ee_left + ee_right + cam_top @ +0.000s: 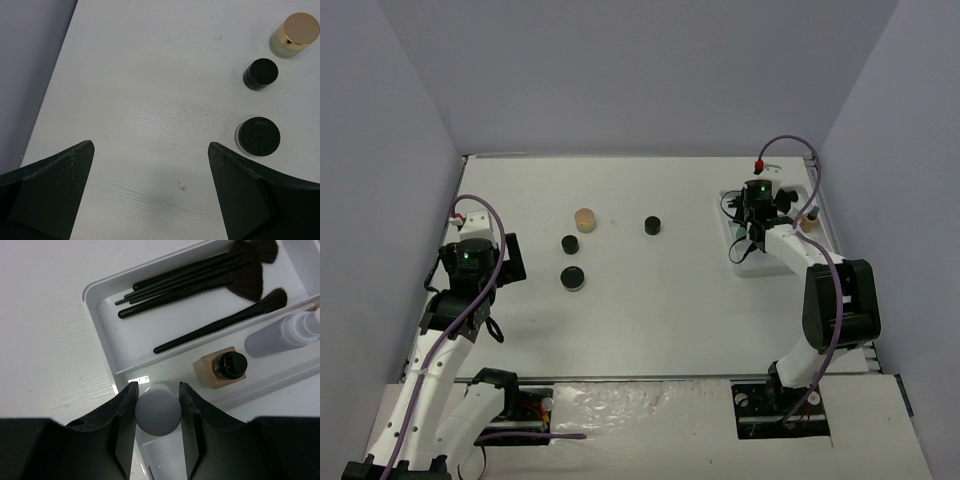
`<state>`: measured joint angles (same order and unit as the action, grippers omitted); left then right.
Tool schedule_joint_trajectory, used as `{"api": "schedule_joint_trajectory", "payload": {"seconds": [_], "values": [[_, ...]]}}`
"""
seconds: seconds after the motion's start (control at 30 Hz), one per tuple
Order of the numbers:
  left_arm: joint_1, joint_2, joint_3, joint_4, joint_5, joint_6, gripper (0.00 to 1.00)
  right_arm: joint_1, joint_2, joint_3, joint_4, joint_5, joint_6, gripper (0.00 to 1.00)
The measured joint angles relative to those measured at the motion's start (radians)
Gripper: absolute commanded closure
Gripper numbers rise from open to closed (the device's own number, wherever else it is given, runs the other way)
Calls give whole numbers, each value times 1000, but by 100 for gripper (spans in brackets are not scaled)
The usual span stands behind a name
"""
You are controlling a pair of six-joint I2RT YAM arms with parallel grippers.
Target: Organize the makeup
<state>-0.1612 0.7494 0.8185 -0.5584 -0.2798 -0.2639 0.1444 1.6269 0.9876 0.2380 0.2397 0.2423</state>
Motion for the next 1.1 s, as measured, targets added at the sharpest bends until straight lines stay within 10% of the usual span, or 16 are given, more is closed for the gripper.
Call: {"api": "schedule_joint_trajectory", "payload": {"seconds": [0.33, 0.67, 1.1], "values": [[0, 0, -1, 2, 0, 2, 3, 2, 1, -6, 13, 3, -4, 19], [0, 2, -14, 5, 2, 2, 3, 138, -99, 4, -40, 9, -63, 2], [0, 12, -14, 10, 20, 2, 3, 563, -32, 150, -30, -349, -212, 0]]}}
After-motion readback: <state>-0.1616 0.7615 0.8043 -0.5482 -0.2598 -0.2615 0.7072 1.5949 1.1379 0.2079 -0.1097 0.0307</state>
